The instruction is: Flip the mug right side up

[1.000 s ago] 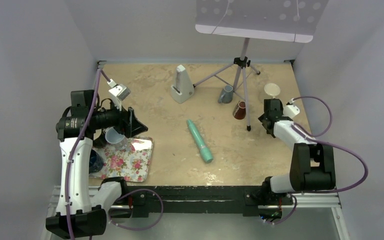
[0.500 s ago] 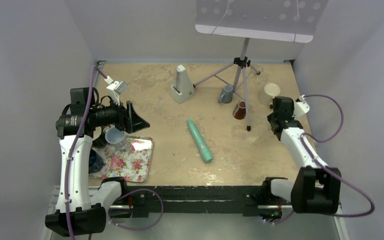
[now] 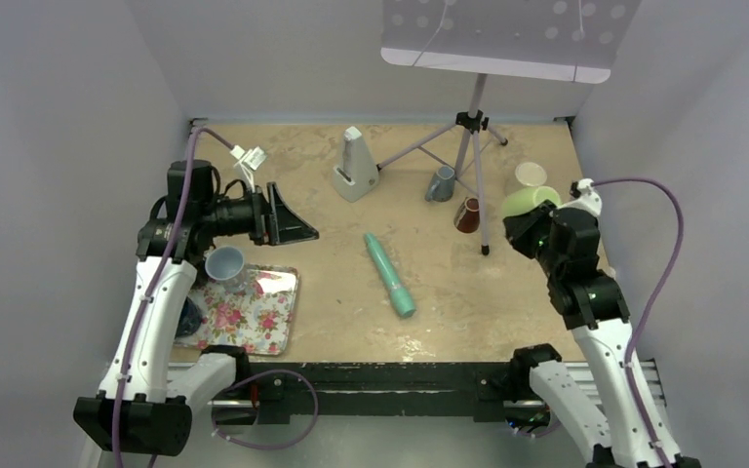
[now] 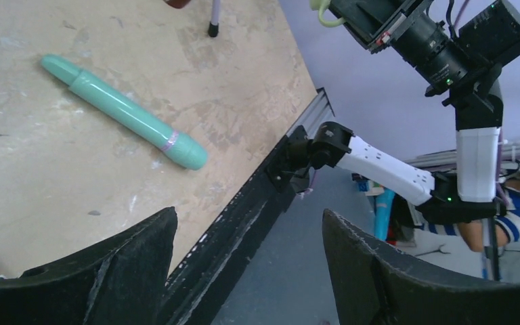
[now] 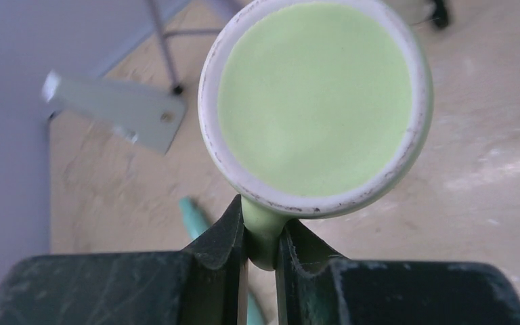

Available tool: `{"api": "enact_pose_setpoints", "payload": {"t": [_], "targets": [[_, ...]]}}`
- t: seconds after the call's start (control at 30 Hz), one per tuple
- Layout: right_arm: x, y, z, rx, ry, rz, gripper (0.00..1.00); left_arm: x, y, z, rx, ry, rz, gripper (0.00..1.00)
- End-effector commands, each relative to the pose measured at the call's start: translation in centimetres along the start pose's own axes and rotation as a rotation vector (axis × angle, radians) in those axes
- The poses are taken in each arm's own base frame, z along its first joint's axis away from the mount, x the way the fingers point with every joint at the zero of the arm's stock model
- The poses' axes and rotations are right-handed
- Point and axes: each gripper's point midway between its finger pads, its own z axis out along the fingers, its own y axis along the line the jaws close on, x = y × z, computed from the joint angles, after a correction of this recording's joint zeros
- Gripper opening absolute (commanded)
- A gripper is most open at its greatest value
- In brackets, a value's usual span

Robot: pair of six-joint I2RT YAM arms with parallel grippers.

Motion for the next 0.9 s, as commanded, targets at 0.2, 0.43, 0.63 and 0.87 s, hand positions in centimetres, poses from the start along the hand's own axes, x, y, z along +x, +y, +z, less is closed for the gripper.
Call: {"api": "enact_pose_setpoints", "payload": {"t": [0.2, 0.43, 0.63, 0.87], "targets": [[5.3, 20.3, -12.1, -0.884, 0.391, 0.171, 0.00, -1.0, -2.6, 3.1, 0.197, 0.022, -0.232, 0.85], [4.5, 30.3, -16.3, -1.258, 0.397, 0.270, 0.00, -2.1, -3.8, 3.2, 0.253, -0.012, -0.304, 0.88], [5.4, 33.7, -15.2, -1.309, 0.421, 0.239, 0.00, -2.5, -4.4, 3.0, 0.272, -0.026, -0.306, 0.87], [5.6, 34.3, -14.0, -1.262, 0.425, 0.238, 0.00, -1.8, -2.4, 3.7, 0.199, -0.019, -0.235, 0.84]]}}
